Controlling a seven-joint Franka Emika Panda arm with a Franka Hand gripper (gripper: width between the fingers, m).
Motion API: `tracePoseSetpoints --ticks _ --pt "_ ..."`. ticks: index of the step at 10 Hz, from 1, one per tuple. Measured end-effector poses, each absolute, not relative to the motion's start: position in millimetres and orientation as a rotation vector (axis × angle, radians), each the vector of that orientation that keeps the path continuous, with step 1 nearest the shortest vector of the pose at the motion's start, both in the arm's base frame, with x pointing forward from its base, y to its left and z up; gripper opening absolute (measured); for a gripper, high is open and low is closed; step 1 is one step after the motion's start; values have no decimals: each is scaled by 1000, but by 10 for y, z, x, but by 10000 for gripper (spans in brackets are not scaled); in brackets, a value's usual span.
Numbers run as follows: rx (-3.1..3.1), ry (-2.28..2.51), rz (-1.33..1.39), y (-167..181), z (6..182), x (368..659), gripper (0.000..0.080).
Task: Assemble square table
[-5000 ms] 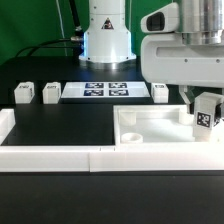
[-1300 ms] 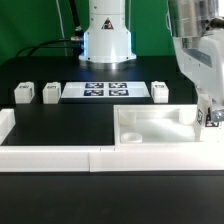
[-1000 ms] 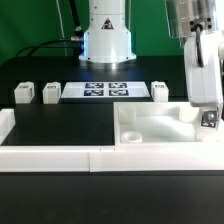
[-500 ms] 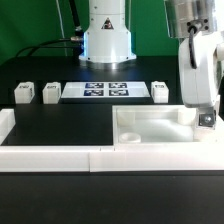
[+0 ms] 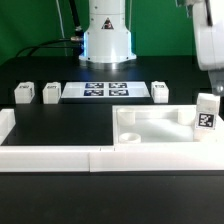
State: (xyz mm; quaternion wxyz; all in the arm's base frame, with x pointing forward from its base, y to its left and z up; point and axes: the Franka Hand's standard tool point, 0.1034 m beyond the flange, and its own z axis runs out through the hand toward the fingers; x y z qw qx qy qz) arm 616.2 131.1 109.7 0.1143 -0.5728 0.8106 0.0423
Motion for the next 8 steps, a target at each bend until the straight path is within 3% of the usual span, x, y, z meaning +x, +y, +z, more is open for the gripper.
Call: tracePoseSetpoints --ticks 8 --pt "-1702 2369 125 1310 1048 6147 649"
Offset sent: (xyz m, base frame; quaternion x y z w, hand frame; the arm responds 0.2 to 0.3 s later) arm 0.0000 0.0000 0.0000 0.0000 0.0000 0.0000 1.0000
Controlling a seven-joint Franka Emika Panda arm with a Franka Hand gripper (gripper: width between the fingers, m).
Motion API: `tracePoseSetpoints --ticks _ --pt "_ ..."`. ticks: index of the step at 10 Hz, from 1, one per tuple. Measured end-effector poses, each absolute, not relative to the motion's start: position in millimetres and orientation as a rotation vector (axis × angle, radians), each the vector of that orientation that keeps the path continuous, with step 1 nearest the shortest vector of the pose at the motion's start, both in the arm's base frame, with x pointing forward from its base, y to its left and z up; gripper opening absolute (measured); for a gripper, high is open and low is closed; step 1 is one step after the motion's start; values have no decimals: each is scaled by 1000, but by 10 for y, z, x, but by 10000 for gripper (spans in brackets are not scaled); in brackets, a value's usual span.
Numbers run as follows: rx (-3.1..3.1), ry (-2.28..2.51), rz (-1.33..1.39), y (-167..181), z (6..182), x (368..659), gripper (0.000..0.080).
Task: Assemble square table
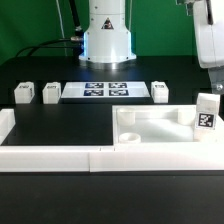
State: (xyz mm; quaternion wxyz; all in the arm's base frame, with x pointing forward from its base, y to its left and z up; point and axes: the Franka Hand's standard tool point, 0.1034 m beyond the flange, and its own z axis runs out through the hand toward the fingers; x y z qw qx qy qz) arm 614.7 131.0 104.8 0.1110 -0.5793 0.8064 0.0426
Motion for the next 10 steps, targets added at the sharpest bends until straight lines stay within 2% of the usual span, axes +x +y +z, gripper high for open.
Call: tracePoseSetpoints --ticks 3,6,10 --pt "-1756 2325 115 1318 1049 6141 649" --pt "-2088 2027 69 1358 1095 5826 649" --pt "-2349 1722 27 1347 1066 5804 649"
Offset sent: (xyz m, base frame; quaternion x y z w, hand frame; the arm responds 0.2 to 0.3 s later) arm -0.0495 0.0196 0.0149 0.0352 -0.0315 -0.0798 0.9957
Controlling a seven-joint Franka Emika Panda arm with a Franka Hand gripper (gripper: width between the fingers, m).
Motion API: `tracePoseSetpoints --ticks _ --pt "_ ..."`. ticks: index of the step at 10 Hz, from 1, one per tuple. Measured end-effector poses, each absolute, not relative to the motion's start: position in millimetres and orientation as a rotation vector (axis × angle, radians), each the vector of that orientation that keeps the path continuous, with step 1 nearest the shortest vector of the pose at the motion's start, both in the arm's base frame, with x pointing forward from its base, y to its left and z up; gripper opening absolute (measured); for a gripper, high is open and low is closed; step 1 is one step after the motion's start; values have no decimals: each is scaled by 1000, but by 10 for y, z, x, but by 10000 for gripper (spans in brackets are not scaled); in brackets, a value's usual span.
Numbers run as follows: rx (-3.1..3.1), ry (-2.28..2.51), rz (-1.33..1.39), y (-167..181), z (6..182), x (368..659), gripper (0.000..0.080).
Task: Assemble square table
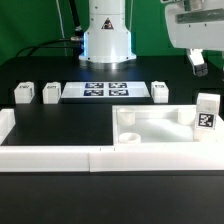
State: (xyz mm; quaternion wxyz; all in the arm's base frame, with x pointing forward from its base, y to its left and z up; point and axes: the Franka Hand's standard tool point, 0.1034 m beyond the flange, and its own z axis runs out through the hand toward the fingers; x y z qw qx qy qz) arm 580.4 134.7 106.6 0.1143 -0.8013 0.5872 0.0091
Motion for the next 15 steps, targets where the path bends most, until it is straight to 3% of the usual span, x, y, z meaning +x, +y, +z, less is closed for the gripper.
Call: tracePoseSetpoints --ticks 3,6,8,13,15 --pt "-2536 1434 -39 1303 1002 5732 649" --pt "-2756 1056 -34 1145 813 5295 649" --pt "-2916 798 3 1365 681 4966 649" --pt "-3009 343 -29 1310 678 4993 649" --pt "-3052 89 30 1215 547 4756 649"
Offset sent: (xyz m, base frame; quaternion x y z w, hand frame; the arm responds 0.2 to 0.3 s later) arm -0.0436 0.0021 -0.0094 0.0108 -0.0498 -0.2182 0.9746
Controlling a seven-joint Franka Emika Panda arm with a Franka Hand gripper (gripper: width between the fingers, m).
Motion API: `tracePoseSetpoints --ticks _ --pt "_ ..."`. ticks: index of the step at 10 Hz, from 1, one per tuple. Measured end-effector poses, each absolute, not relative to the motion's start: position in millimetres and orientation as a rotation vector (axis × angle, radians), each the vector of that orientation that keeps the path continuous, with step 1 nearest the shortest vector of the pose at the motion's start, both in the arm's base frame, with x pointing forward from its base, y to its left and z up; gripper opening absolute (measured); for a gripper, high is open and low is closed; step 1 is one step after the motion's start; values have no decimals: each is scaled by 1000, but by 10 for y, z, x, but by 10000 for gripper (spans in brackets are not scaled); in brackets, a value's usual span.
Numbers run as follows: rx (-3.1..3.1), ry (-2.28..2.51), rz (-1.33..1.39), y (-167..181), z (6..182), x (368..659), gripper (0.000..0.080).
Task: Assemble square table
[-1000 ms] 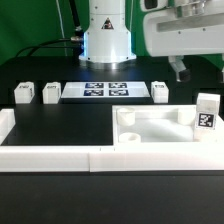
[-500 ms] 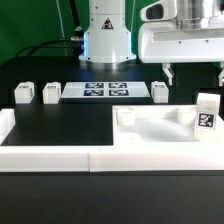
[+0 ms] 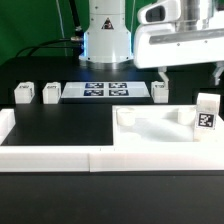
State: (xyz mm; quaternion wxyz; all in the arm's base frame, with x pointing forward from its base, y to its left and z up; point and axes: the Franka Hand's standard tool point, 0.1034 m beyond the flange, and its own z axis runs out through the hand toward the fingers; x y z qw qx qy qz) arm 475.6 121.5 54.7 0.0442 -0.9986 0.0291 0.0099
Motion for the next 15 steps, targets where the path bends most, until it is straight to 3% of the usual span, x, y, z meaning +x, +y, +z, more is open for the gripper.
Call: tracePoseSetpoints --ticks 4,7,9,11,13,15 --pt "-3075 62 222 992 323 4200 649" --pt "-3037 77 414 1017 341 4176 649" --pt "-2984 89 643 1023 327 4121 649" --pt "-2914 81 933 1003 247 3813 649" --pt "-2878 77 1103 1069 137 3647 649" --pt "-2737 126 1440 1075 99 3540 649"
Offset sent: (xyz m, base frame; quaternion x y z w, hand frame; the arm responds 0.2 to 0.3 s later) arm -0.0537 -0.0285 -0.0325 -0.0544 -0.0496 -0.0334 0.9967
